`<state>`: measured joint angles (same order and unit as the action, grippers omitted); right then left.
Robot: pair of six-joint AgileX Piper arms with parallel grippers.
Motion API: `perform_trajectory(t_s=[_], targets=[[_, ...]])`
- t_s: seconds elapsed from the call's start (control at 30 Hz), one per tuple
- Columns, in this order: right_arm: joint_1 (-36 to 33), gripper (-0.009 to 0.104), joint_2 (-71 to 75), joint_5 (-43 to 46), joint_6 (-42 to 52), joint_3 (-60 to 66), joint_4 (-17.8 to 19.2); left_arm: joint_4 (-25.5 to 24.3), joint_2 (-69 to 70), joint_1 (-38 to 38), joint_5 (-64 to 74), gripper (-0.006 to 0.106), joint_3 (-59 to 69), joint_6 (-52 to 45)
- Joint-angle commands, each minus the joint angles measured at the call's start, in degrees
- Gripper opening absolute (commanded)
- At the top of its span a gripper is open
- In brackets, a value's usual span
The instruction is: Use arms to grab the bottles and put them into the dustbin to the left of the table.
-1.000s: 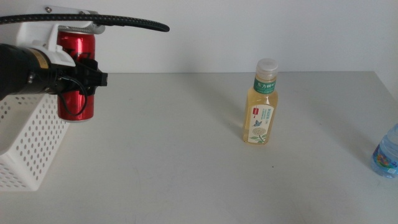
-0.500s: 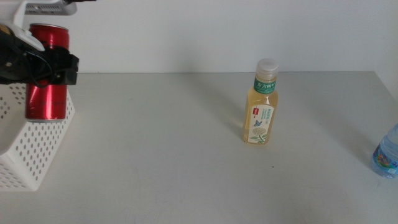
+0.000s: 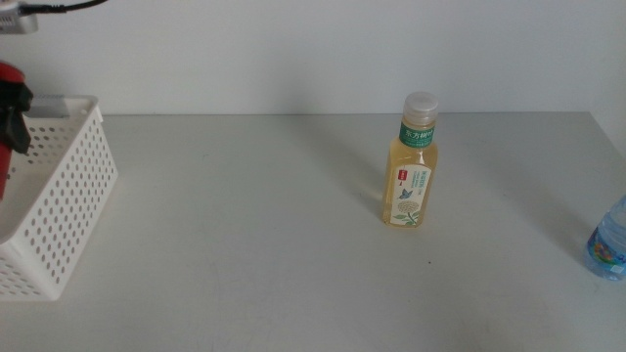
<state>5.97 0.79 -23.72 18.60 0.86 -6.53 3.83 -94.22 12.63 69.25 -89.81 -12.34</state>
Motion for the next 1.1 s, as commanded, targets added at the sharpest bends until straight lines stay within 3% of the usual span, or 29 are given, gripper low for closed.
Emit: perform_trajectory(t_s=[0.0, 0.27, 0.83, 1.07], targets=[[0.34, 0.085, 1.24, 2.9, 0.49, -0.16, 0.28, -0.02, 0.08, 2.06, 0.37, -0.002, -2.56, -2.38], [0.34, 0.085, 1.24, 2.9, 0.49, -0.16, 0.28, -0.32, -5.7, 7.13, -1.14, -0.002, -2.56, -5.97], [0.34, 0.085, 1.24, 2.9, 0.49, -0.16, 0.28, 2.05, -16.66, 7.37, -8.43, -0.001, -2.44, -8.37], [0.34, 0.085, 1.24, 2.9, 0.49, -0.16, 0.28, 1.42, -19.14, 7.37, -8.57, 0.011, -2.44, -10.14]])
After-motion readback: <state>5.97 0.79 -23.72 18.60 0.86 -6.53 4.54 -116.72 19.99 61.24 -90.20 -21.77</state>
